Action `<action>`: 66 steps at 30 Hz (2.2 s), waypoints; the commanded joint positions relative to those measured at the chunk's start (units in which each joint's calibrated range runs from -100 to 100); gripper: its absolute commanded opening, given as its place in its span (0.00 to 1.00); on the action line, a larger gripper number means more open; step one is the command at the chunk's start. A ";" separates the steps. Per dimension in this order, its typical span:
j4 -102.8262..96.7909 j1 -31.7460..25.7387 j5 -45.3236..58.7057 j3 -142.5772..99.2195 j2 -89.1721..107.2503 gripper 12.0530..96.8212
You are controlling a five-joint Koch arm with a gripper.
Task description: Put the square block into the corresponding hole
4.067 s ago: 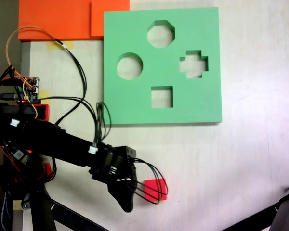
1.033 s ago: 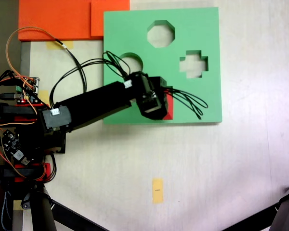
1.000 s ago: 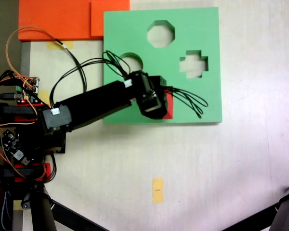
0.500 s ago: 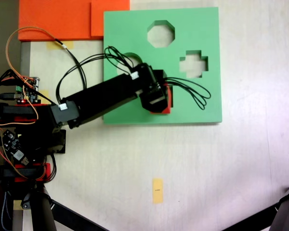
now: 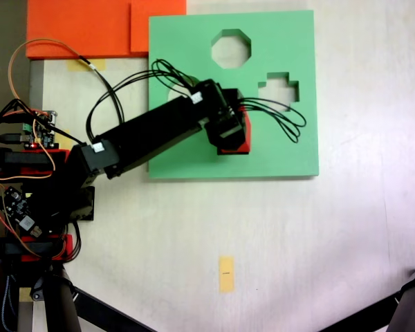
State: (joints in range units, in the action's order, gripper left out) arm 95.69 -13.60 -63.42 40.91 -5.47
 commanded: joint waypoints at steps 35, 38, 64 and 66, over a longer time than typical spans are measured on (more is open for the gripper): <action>4.31 0.24 -0.73 2.86 4.08 0.15; 4.31 0.29 -0.63 2.86 4.21 0.15; 4.31 0.54 -0.05 2.16 10.50 0.15; 4.31 0.44 0.00 1.56 9.66 0.15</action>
State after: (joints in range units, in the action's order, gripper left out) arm 97.26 -13.26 -63.71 41.30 2.74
